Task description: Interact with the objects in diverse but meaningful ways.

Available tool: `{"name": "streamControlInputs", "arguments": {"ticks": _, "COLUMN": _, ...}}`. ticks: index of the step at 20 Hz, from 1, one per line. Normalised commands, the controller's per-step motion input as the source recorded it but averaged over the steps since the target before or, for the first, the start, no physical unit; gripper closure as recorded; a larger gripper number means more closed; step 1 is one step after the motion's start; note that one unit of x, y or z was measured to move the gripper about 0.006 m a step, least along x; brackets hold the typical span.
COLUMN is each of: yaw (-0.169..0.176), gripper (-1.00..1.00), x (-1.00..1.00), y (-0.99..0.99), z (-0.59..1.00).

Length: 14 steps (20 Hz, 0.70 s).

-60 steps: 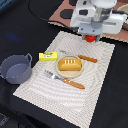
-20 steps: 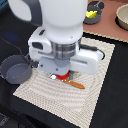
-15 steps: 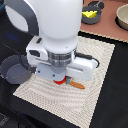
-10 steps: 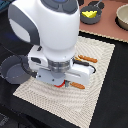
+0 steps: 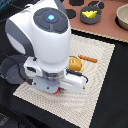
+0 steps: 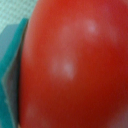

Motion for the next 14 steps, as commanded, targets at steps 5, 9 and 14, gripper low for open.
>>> {"name": "streamControlInputs", "arguments": {"ticks": 5, "yaw": 0.000, "gripper": -1.00, "x": 0.18, "y": -0.01, "z": 0.23}}
{"name": "streamControlInputs", "arguments": {"ticks": 9, "yaw": 0.024, "gripper": -1.00, "x": 0.10, "y": 0.02, "z": 0.92}}
{"name": "streamControlInputs", "arguments": {"ticks": 14, "yaw": 0.044, "gripper": -1.00, "x": 0.11, "y": 0.21, "z": 1.00}}
